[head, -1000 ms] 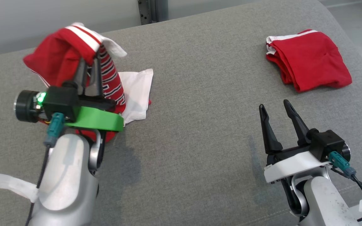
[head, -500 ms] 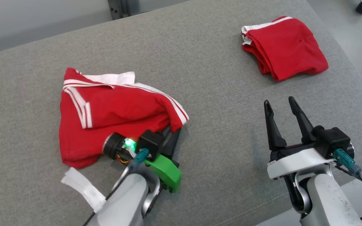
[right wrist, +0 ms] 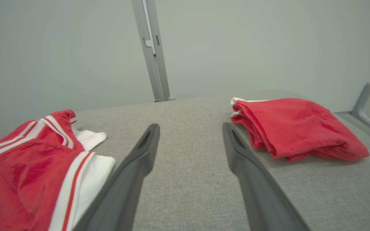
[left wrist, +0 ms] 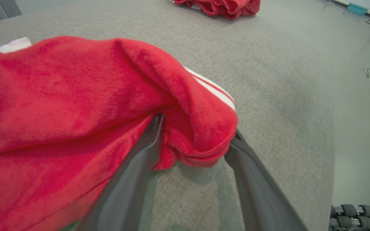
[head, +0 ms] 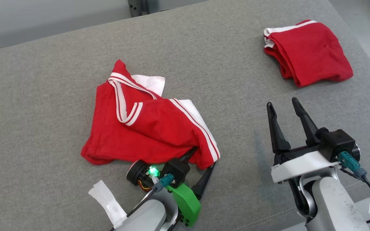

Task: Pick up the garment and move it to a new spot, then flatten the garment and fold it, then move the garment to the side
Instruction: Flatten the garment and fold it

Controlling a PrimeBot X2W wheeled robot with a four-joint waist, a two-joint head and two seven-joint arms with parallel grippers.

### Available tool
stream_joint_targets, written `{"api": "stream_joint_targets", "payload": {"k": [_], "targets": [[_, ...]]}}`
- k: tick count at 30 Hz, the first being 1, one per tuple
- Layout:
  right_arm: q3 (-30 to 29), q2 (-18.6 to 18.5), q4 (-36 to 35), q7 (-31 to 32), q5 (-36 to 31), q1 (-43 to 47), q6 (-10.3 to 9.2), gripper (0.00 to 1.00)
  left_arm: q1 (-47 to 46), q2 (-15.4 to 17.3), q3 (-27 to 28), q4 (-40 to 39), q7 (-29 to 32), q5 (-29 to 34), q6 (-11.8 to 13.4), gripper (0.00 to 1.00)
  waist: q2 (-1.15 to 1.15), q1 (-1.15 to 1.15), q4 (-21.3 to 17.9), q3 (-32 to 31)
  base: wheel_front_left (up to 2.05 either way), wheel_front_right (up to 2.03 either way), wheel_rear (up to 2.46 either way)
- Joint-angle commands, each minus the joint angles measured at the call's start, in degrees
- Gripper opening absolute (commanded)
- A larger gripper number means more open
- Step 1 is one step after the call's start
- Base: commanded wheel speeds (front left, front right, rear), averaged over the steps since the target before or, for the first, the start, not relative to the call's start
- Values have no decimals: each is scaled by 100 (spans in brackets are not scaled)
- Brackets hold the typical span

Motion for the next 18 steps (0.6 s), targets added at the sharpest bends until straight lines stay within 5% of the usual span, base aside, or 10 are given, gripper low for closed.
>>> {"api": "stream_joint_targets", "payload": {"k": [1,18], "targets": [[0,-7,17,-18,-59,-73,-8,100,-84,27,12,-34,-64,-61,73,100,0,0,219,-79,0,0,0],[288,-11,911,-18,-443,-801,-8,100,1152,528,1024,-1952,-173,101,571,100,0,0,1447,-353,0,0,0]]}}
